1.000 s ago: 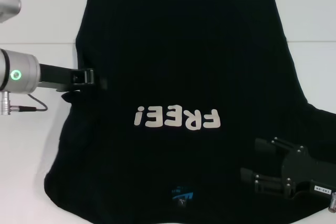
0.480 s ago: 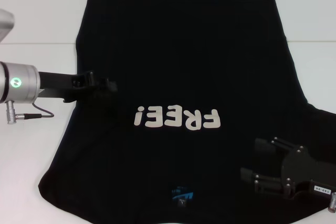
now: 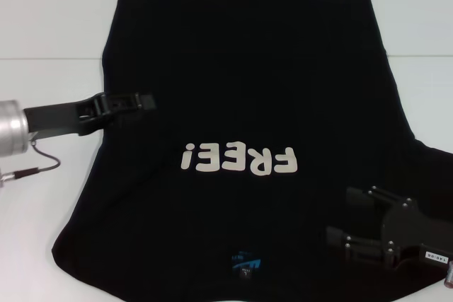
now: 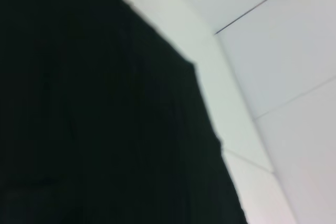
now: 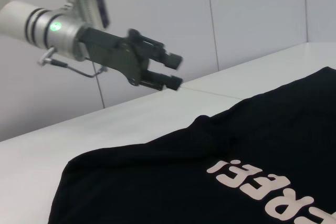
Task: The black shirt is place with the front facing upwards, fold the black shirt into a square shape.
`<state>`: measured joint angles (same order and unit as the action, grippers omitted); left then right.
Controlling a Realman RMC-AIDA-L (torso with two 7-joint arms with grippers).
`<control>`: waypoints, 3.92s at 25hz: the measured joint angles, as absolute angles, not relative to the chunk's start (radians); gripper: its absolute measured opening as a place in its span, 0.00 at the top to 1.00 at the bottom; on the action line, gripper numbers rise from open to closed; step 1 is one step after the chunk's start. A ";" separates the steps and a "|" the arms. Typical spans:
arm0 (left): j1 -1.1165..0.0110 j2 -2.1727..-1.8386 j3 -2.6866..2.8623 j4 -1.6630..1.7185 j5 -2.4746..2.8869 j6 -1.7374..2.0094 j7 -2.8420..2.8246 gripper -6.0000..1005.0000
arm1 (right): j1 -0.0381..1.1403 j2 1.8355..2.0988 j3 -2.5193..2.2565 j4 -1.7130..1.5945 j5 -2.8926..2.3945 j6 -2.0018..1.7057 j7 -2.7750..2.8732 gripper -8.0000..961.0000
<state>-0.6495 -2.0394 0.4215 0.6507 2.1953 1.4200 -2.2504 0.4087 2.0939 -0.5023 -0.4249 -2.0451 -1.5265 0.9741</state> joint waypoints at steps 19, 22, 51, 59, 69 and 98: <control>-0.417 -2.156 0.449 0.631 2.098 1.703 -1.154 0.18 | 0.404 2.036 -0.408 -0.937 -2.253 -1.588 1.946 0.06; -0.413 -2.160 0.449 0.629 2.114 1.697 -1.133 0.15 | 0.438 2.005 -0.410 -1.063 -2.421 -1.614 2.184 0.06; -0.426 -2.161 0.474 0.604 2.147 1.628 -1.133 0.15 | 0.656 2.009 -0.554 -0.914 -2.828 -1.436 2.353 0.06; -0.431 -2.161 0.474 0.604 2.145 1.629 -1.135 0.15 | 0.670 2.008 -0.560 -0.875 -2.829 -1.424 2.347 0.06; -0.434 -2.161 0.474 0.604 2.144 1.628 -1.135 0.15 | 0.667 2.007 -0.560 -0.884 -2.832 -1.429 2.348 0.17; -0.431 -2.161 0.473 0.606 2.151 1.643 -1.148 0.15 | 0.642 1.978 -0.502 -0.989 -2.822 -1.476 2.361 0.96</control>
